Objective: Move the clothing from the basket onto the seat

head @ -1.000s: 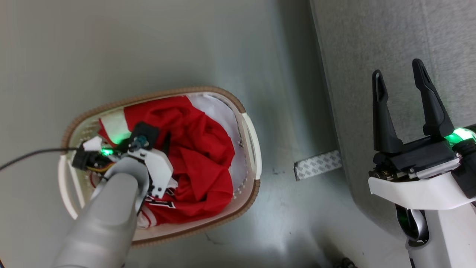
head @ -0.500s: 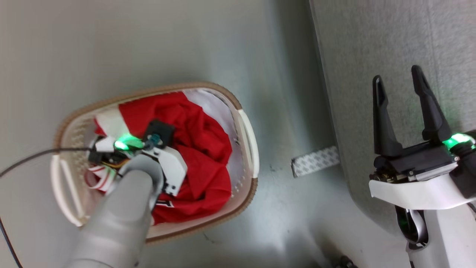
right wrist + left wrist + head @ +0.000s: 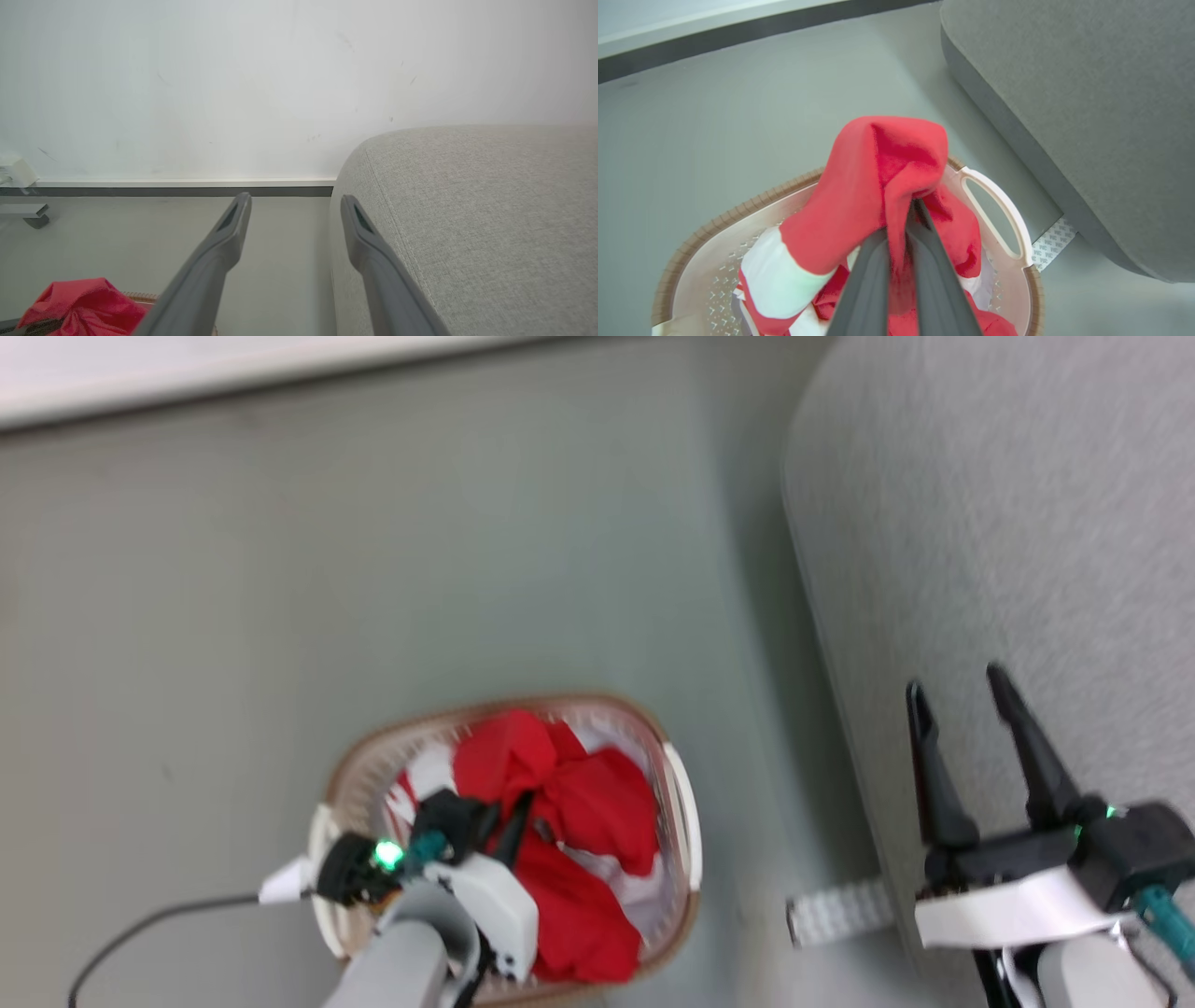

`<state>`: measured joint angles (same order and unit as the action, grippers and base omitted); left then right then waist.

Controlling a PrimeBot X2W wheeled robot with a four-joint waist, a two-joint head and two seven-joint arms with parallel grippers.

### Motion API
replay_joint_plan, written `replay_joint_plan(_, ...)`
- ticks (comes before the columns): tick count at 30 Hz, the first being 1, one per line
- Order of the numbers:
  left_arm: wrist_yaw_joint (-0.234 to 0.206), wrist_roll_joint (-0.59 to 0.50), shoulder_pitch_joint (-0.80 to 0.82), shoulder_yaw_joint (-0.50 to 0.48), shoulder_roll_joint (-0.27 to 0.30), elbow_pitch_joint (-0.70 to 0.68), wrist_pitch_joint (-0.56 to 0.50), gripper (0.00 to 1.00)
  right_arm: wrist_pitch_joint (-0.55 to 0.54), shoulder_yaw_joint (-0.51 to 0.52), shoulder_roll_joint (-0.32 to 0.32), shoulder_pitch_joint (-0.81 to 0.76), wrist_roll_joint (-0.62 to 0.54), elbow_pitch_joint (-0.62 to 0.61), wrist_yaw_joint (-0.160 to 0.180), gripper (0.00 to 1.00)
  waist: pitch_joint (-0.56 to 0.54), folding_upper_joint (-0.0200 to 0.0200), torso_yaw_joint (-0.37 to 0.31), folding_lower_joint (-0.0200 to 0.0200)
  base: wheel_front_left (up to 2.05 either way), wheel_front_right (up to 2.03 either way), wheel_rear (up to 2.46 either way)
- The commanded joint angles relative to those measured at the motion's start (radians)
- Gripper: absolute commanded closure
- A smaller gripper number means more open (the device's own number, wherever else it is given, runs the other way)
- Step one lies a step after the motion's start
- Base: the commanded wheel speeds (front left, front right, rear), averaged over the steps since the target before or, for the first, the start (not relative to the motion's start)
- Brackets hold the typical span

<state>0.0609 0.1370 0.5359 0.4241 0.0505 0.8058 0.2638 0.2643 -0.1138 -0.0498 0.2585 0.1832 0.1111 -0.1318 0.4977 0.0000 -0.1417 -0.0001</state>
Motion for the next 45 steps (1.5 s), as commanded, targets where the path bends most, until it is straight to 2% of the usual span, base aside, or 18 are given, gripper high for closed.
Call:
replay_joint_plan(1,-0.003,0.004,-0.019,0.002,0.001,-0.01,0.001,1.0,0.0,0.005,-0.002,-0.022,-0.002,0.007,0.002,0.0,-0.163,0.0,0.062,0.0001,0.0,0.0,0.0)
replay_joint_plan(6,-0.015,0.053,-0.109,0.014,0.001,-0.138,-0.02,1.0,0.0,0.015,-0.002,-0.102,-0.008,0.036,0.002,0.0,-0.28,0.0,0.081,0.0001,0.0,0.0,0.0)
replay_joint_plan(14,-0.03,0.105,-0.234,0.012,0.025,-0.416,-0.128,1.0,0.0,0.021,-0.002,-0.199,-0.027,0.06,0.002,0.0,-0.409,0.0,0.082,0.0001,0.0,0.0,0.0)
replay_joint_plan(23,-0.058,0.144,-0.329,-0.006,0.074,-0.74,-0.274,1.0,0.0,-0.026,-0.001,-0.257,-0.054,0.041,0.002,0.0,-0.491,0.0,0.064,0.0001,0.0,0.0,0.0)
replay_joint_plan(26,-0.059,0.153,-0.341,-0.002,0.085,-0.82,-0.314,1.0,0.0,-0.092,-0.023,-0.252,-0.033,0.022,0.002,0.0,-0.496,0.0,0.063,0.0001,0.0,0.0,0.0)
replay_joint_plan(32,-0.056,0.159,-0.341,0.021,0.09,-0.928,-0.374,1.0,0.0,-0.328,-0.147,-0.178,0.038,0.018,0.002,0.0,-0.506,0.0,0.069,0.0001,0.0,0.0,0.0)
replay_joint_plan(37,-0.047,0.162,-0.331,0.046,0.087,-0.964,-0.398,1.0,0.0,-0.507,-0.244,-0.054,0.1,0.045,0.002,0.0,-0.514,0.0,0.081,0.0001,0.0,0.0,0.0)
replay_joint_plan(45,-0.027,0.165,-0.306,0.094,0.07,-0.982,-0.418,1.0,-0.04,-0.756,-0.323,0.169,0.228,0.127,0.002,0.0,-0.52,0.0,0.112,0.0001,0.0,0.0,0.0)
